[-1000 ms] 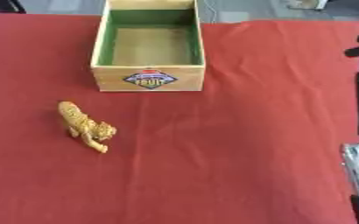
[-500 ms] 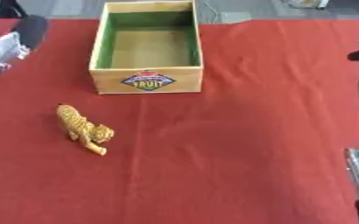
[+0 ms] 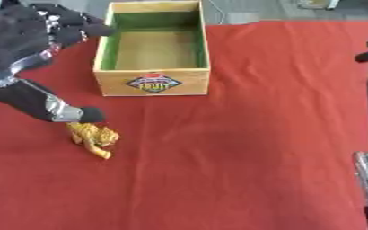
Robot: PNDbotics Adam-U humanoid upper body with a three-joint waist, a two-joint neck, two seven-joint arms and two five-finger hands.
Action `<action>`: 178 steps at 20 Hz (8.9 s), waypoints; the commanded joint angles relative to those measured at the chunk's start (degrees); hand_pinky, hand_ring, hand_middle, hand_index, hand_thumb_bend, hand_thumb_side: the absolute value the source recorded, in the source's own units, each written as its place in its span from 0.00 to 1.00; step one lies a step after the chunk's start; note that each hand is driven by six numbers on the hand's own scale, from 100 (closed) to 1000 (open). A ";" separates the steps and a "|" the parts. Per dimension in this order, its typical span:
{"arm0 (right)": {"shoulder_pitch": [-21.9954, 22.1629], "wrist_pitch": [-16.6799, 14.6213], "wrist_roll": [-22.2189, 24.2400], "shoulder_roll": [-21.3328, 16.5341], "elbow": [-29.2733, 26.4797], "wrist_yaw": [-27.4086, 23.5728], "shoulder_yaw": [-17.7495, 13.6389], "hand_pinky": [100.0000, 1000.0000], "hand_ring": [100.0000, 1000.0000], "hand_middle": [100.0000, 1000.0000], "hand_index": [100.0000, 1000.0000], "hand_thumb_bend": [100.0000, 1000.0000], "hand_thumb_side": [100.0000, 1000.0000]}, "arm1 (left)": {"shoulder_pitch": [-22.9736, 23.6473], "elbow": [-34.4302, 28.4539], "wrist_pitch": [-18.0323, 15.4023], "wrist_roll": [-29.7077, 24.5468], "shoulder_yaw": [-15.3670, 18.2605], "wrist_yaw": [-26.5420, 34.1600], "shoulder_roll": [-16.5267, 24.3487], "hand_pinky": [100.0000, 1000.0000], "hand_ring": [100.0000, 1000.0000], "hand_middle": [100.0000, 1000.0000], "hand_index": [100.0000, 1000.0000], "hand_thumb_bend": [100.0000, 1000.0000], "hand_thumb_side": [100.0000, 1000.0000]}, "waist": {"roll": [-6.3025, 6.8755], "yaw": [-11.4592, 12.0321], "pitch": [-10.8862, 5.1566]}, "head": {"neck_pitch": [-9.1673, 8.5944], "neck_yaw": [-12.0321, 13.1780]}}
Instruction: Pick up objects on the table and place them in the box.
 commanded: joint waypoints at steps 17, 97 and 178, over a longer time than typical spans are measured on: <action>-0.01 0.40 0.00 -1.19 -1.14 -0.19 -0.24 0.79 0.45 0.47 0.69 0.00 0.67 | -1.61 11.19 -10.39 -17.04 0.88 -0.98 3.87 0.85 0.86 0.91 1.00 0.69 0.68 | 0.47 -0.33 -0.98 | -0.08 -0.59; -0.01 1.28 0.54 0.27 -1.14 -1.02 0.59 0.80 0.44 0.45 0.68 0.00 0.66 | -1.29 13.06 -11.55 -31.53 -2.14 7.54 2.73 0.80 0.82 0.82 0.91 0.37 0.45 | 0.11 -1.64 0.74 | -1.03 -0.34; -0.57 0.50 0.34 0.42 -1.14 -1.99 0.27 0.80 0.44 0.44 0.68 0.00 0.66 | -12.14 13.31 1.26 -0.20 10.89 10.24 -3.49 0.33 0.30 0.21 0.20 0.00 0.47 | 1.28 -3.70 0.87 | -2.98 2.86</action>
